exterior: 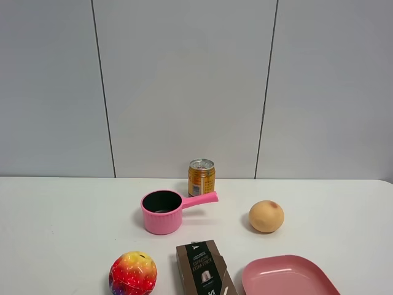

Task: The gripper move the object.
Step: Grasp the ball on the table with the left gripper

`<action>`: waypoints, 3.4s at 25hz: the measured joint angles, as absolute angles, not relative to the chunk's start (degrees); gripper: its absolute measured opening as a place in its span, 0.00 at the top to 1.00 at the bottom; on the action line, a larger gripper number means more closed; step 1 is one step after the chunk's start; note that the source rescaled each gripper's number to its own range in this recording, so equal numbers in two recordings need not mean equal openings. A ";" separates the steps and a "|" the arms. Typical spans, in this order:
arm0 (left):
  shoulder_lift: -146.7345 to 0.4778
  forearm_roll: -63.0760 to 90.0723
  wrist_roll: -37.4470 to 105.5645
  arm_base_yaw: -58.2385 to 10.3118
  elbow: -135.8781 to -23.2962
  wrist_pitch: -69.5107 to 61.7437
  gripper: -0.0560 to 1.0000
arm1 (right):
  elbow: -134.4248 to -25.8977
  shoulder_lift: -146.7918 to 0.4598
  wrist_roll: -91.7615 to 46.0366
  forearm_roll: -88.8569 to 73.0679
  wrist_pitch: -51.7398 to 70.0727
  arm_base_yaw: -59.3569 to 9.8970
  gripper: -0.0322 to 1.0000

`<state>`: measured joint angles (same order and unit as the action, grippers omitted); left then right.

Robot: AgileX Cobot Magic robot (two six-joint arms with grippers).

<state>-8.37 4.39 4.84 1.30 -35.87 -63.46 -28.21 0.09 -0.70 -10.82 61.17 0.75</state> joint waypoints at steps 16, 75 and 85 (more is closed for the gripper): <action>-51.74 22.86 21.74 1.22 -50.58 -63.92 0.52 | -28.21 0.09 -0.70 -10.82 61.17 0.75 0.00; -96.10 16.17 19.45 -34.75 -54.92 -34.74 0.00 | -28.21 0.09 -0.70 -10.82 61.17 0.75 0.00; -100.80 14.15 17.43 -35.60 -55.85 -30.01 0.00 | -28.21 0.09 -0.70 -10.77 61.17 0.75 0.00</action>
<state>-100.80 14.15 17.43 -35.60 -55.85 -30.01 -28.21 0.09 -0.70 -10.77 61.17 0.75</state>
